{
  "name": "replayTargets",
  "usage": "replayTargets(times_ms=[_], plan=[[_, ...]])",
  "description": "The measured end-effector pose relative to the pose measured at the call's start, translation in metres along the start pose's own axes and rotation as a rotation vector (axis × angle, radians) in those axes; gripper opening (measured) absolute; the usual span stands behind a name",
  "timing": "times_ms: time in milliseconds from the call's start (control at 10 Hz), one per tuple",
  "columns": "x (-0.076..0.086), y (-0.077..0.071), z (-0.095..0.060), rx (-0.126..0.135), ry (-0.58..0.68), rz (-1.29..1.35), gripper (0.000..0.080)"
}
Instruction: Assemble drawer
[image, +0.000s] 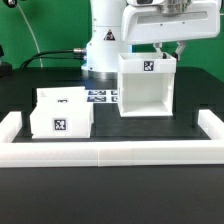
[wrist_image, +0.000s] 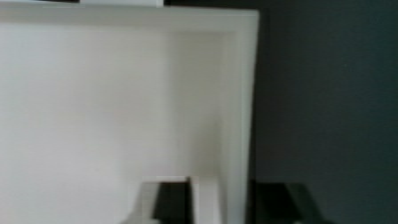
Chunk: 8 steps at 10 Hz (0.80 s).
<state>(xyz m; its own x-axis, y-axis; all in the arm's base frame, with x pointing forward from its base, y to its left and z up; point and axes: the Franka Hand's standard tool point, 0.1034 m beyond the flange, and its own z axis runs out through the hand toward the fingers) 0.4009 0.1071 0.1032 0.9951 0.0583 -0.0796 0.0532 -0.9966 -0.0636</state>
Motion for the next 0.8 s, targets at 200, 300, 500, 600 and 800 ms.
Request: replayTargets(times_ms=[200,300,500,600,800], plan=[[0.0003,0.0,-0.0003,0.0,0.001,0.0,0.0037],[0.0003,0.0,-0.0003,0.0,0.001,0.0,0.0037],[0.0003,0.0,-0.0003,0.0,0.001,0.0,0.0037],[0.0003,0.0,-0.0003,0.0,0.001,0.0,0.0037],[0.0015,0.0009,-0.001,0.0,0.003,0.001,0.0037]])
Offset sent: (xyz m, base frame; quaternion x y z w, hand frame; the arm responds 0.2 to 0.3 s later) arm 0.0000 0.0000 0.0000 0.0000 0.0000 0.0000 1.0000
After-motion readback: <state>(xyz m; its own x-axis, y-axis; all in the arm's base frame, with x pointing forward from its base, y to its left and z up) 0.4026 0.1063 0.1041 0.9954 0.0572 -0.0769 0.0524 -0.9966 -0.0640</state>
